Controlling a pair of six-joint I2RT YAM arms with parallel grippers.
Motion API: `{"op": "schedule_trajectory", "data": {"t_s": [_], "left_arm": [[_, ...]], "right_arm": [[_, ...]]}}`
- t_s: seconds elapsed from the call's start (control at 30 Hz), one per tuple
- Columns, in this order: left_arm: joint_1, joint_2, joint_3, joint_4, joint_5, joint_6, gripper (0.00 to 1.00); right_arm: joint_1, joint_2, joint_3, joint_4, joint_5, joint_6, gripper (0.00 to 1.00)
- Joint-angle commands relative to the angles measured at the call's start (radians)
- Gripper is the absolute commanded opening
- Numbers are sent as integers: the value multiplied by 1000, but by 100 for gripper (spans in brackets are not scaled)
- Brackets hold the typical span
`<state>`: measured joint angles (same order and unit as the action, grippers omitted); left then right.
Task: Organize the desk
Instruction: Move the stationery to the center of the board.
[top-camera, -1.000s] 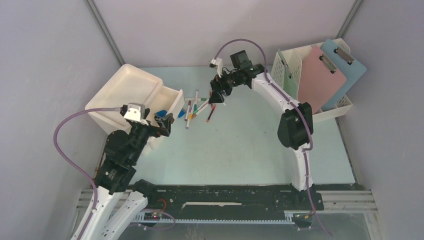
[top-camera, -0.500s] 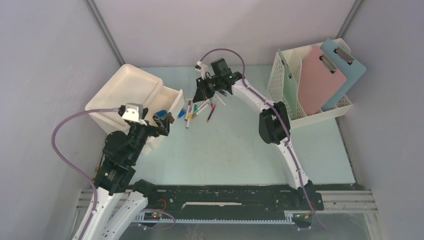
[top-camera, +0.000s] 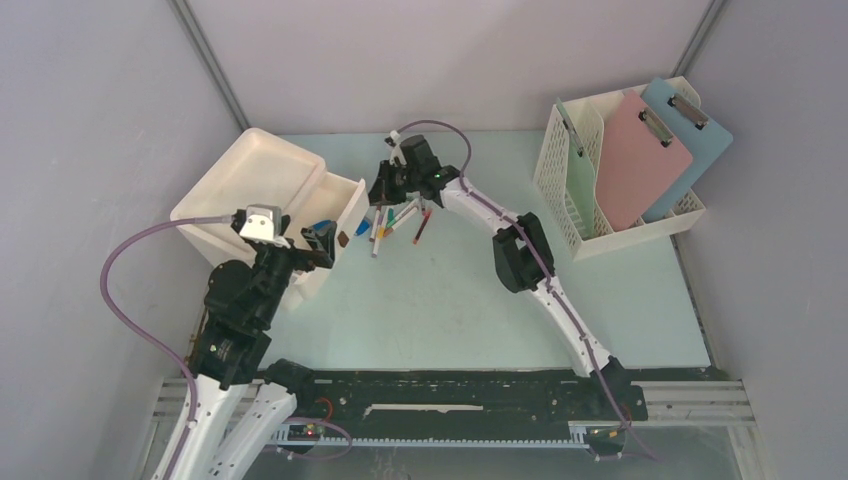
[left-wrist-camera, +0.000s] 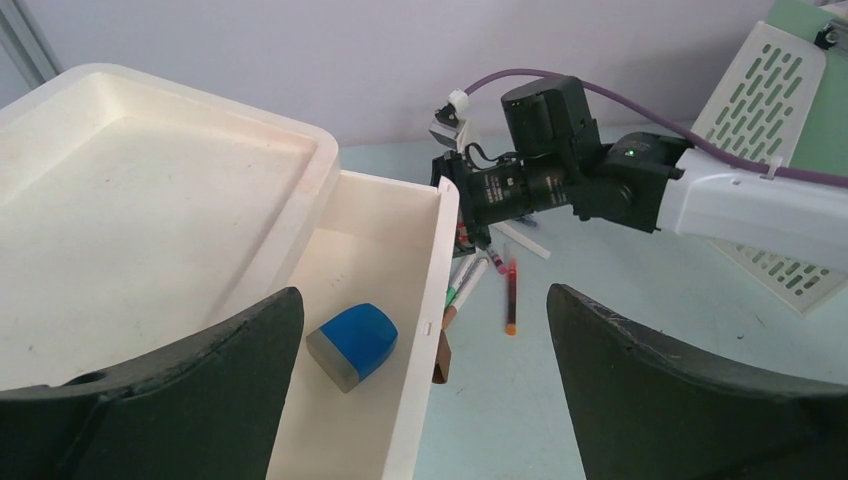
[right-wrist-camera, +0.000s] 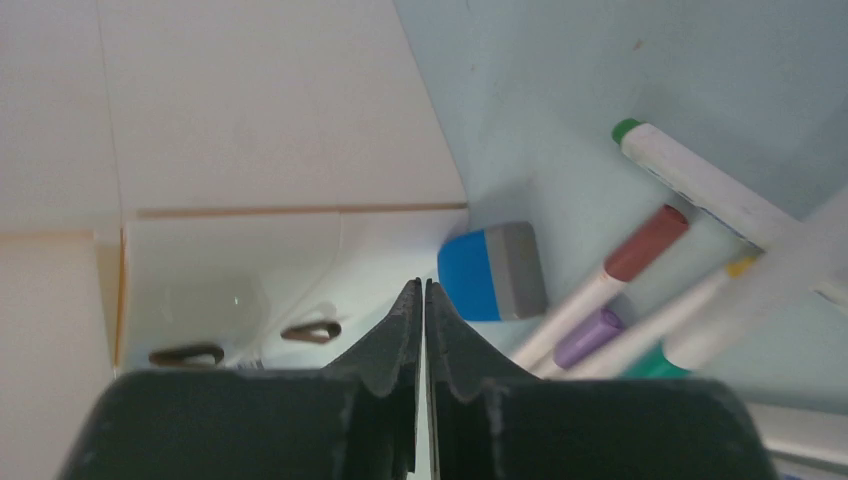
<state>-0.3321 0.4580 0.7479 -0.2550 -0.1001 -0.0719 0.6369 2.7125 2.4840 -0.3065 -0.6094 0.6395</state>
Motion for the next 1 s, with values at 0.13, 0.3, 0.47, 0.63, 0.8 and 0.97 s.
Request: {"op": "schedule_trajectory", "data": {"t_s": [0.13, 0.3, 0.47, 0.63, 0.8, 0.97], "left_arm": [[35, 10, -18, 36, 27, -4, 100], [49, 14, -19, 40, 42, -9, 100], [54, 11, -21, 42, 43, -10, 100], [59, 17, -22, 42, 46, -10, 100], [62, 15, -22, 42, 46, -9, 100], [64, 9, -22, 44, 52, -12, 100]], "right_arm": [[78, 60, 148, 41, 342, 120, 0], [103, 99, 173, 67, 403, 135, 0], [115, 127, 187, 73, 446, 150, 0], [121, 148, 188, 70, 483, 148, 3], [123, 139, 159, 44, 448, 146, 4], [126, 106, 102, 17, 373, 129, 8]]}}
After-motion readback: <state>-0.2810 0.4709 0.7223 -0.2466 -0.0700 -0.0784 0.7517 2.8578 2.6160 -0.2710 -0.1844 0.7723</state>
